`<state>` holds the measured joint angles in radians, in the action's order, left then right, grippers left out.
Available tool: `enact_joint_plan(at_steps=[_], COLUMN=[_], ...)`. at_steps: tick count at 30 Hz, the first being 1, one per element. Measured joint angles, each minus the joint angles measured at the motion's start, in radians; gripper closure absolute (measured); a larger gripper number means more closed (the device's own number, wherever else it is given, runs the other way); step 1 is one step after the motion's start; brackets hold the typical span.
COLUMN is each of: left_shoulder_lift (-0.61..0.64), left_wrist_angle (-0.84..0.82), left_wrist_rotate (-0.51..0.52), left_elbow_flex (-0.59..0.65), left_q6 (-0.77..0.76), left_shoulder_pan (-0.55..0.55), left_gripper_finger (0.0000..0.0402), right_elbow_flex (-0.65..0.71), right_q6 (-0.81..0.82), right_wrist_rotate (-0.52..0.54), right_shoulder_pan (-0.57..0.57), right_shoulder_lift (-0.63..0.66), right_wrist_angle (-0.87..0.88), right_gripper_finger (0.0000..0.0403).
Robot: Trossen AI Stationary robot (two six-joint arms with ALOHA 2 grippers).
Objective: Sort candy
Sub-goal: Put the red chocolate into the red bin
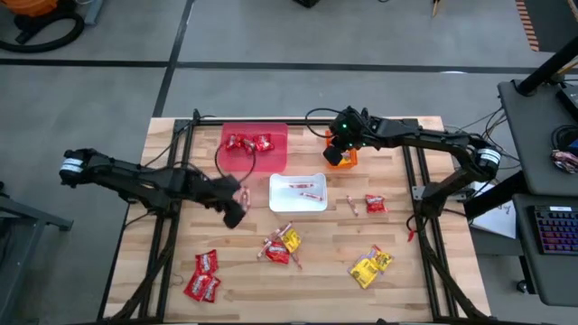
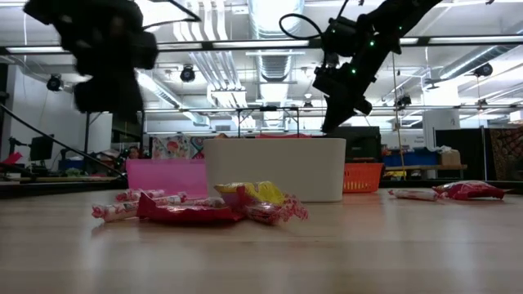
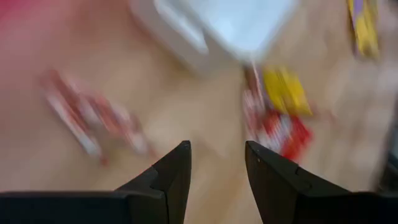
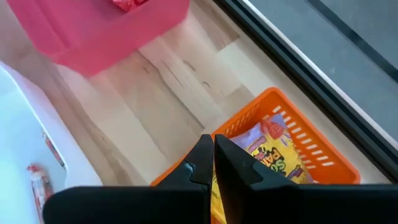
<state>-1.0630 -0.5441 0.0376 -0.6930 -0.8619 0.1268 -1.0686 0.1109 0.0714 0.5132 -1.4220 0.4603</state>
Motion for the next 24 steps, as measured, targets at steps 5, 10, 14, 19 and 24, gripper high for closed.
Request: enact_joint_plan(at_steps=[5,10,14,19,24], left_shoulder_lift=[0.000,-0.004,-0.042,-0.135,-0.242], left_wrist_angle=[-0.086,-0.152,-0.153,-0.155,-0.183], left_wrist_rotate=[-0.097,-0.108,-0.129,-0.129,-0.126], left_elbow_flex=[0.000,0.000,0.000,0.000,0.000], left_q6=[-0.271,-0.578,-0.629,-0.566,-0.382], left_shoulder_pan=[0.158,0.312,0.431,0.519,0.592], left_gripper_finger=[0.0267,0.0267,0.0266,0.0251,0.0221], right_elbow_flex=[0.000,0.000,0.000,0.000,0.000], right_q6=[0.000,-0.007,-0.007,-0.007,-0.011], right_wrist_rotate=[0.000,0.000,0.001,0.000,0.000], right_shoulder_pan=[-0.007,-0.007,-0.009,-0.017,-0.023], right_shoulder_lift=[0.000,0.000,0.000,0.000,0.000], right_wrist_angle=[0.000,-0.001,-0.001,-0.001,-0.001], right_gripper_finger=[0.0394,0.0394,0.0394,0.0394,0.0394])
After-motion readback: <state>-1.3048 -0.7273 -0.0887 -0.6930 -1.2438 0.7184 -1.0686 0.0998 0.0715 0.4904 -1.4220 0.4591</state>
